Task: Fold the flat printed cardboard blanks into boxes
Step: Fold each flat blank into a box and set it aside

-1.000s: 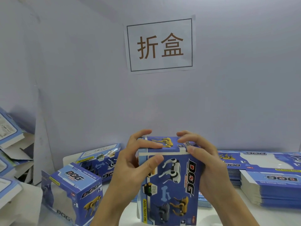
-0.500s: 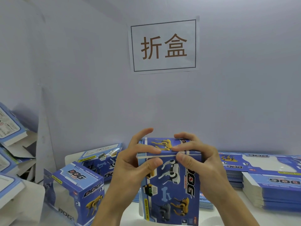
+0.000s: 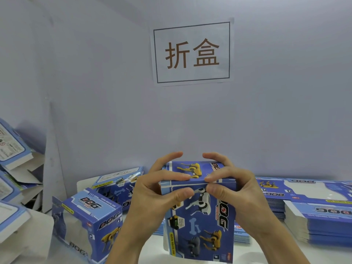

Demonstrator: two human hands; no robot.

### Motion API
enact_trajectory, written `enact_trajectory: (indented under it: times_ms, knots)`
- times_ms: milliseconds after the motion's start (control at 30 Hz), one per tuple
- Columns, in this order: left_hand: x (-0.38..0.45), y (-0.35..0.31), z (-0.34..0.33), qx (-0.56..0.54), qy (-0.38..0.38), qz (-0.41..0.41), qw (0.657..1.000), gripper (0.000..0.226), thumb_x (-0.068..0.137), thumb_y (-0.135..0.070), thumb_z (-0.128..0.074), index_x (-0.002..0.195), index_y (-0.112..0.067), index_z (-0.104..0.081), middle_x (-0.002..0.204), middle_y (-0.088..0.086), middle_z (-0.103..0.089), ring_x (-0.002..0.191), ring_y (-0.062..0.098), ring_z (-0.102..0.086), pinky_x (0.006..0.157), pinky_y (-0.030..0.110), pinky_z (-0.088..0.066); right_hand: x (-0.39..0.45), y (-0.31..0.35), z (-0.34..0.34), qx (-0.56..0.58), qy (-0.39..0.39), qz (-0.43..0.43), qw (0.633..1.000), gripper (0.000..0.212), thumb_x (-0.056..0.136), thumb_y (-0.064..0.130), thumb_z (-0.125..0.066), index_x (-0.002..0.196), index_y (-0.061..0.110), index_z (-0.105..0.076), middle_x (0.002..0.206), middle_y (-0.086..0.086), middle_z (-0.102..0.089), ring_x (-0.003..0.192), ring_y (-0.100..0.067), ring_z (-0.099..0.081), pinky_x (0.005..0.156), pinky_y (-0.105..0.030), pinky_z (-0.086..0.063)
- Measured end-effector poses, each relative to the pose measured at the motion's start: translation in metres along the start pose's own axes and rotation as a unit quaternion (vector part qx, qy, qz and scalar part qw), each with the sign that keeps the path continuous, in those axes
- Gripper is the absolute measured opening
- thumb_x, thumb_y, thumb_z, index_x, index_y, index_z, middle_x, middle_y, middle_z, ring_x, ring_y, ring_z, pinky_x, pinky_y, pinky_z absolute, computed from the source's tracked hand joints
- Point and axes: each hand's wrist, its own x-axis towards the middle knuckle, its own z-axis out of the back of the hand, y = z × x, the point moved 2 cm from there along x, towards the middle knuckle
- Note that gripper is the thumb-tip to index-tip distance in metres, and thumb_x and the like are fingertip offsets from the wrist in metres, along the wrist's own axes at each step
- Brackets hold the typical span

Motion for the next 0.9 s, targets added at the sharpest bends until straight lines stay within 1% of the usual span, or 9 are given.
enact_trajectory:
  times_ms: [67,200,333,500,600,667,767,833,900]
  knots:
    - [0.000,0.000,0.000,0.003,-0.001,-0.007,1.000,0.016,0.070,-0.029,-0.083,0.085,-0.024,-0.081,0.135,-0.011,-0.061,0.125,0.018,-0.059,0.073,0.036,-0.062,0.000,-0.001,0.000,-0.006,-0.005,0.004,1.000,0.039,0.052,0.050,-0.094,0.073,0.020,-0.080,0.132,0.007,-0.060,0.115,-0.032,-0.064,0.083,-0.055,-0.059]
    - [0.001,0.003,-0.001,0.033,-0.006,-0.013,0.999,0.016,0.072,-0.015,-0.078,0.083,-0.026,-0.082,0.137,-0.014,-0.059,0.127,0.015,-0.057,0.077,0.034,-0.062,-0.001,0.000,0.002,-0.007,-0.017,0.004,1.000,0.042,0.050,0.053,-0.094,0.071,0.020,-0.080,0.130,0.005,-0.061,0.116,-0.032,-0.064,0.082,-0.056,-0.059]
    - [0.001,0.003,-0.001,0.030,-0.005,-0.010,0.999,0.018,0.072,-0.015,-0.078,0.086,-0.025,-0.081,0.141,-0.016,-0.055,0.123,0.022,-0.061,0.075,0.034,-0.062,-0.001,0.000,0.002,-0.003,-0.019,0.005,1.000,0.042,0.051,0.051,-0.094,0.073,0.018,-0.079,0.131,0.004,-0.061,0.114,-0.032,-0.065,0.077,-0.051,-0.060]
    - [0.001,0.003,-0.003,0.035,-0.005,0.002,0.999,0.015,0.073,-0.013,-0.077,0.083,-0.023,-0.082,0.138,-0.015,-0.058,0.119,0.013,-0.064,0.070,0.046,-0.063,0.001,-0.004,0.007,0.020,-0.022,-0.016,0.999,0.042,0.048,0.046,-0.096,0.069,0.014,-0.079,0.130,0.001,-0.062,0.111,-0.035,-0.066,0.076,-0.050,-0.060]
    - [0.003,0.003,-0.007,0.054,-0.027,0.000,0.998,0.014,0.072,-0.020,-0.078,0.085,-0.023,-0.082,0.137,-0.017,-0.059,0.120,0.015,-0.062,0.070,0.034,-0.062,0.000,-0.006,0.010,0.029,-0.037,-0.010,0.999,0.032,0.053,0.037,-0.095,0.071,0.015,-0.079,0.129,0.002,-0.064,0.110,-0.033,-0.067,0.073,-0.043,-0.060]
    - [0.005,0.004,-0.008,0.076,-0.069,-0.011,0.995,0.018,0.071,-0.031,-0.077,0.088,-0.030,-0.081,0.132,-0.017,-0.062,0.120,0.014,-0.062,0.074,0.027,-0.060,0.001,-0.006,0.006,-0.029,-0.076,0.020,0.996,0.024,0.062,0.033,-0.089,0.082,0.024,-0.081,0.129,0.005,-0.064,0.115,-0.023,-0.065,0.079,-0.040,-0.059]
    - [0.007,0.008,-0.002,0.120,-0.188,-0.025,0.974,0.020,0.072,-0.043,-0.073,0.091,-0.042,-0.076,0.119,-0.009,-0.067,0.104,0.011,-0.067,0.071,0.023,-0.058,0.003,-0.006,0.004,-0.177,-0.159,0.060,0.970,0.038,0.073,0.037,-0.080,0.109,0.044,-0.071,0.128,0.017,-0.063,0.122,0.002,-0.054,0.093,-0.030,-0.048]
    - [0.007,0.013,0.007,0.108,-0.280,-0.008,0.954,0.026,0.073,-0.052,-0.069,0.098,-0.047,-0.071,0.117,0.010,-0.066,0.085,0.019,-0.067,0.059,0.023,-0.054,0.004,-0.006,0.005,-0.221,-0.201,0.067,0.952,0.037,0.079,0.040,-0.080,0.113,0.044,-0.067,0.123,0.018,-0.063,0.117,0.002,-0.054,0.091,-0.027,-0.045]
    - [0.005,0.020,0.020,0.096,-0.353,0.006,0.930,0.032,0.075,-0.059,-0.066,0.105,-0.048,-0.066,0.118,0.017,-0.062,0.083,0.019,-0.066,0.056,0.020,-0.053,0.005,-0.007,0.006,-0.233,-0.211,0.079,0.946,0.023,0.086,0.026,-0.074,0.105,0.036,-0.069,0.104,0.013,-0.066,0.100,-0.003,-0.059,0.082,-0.024,-0.048]
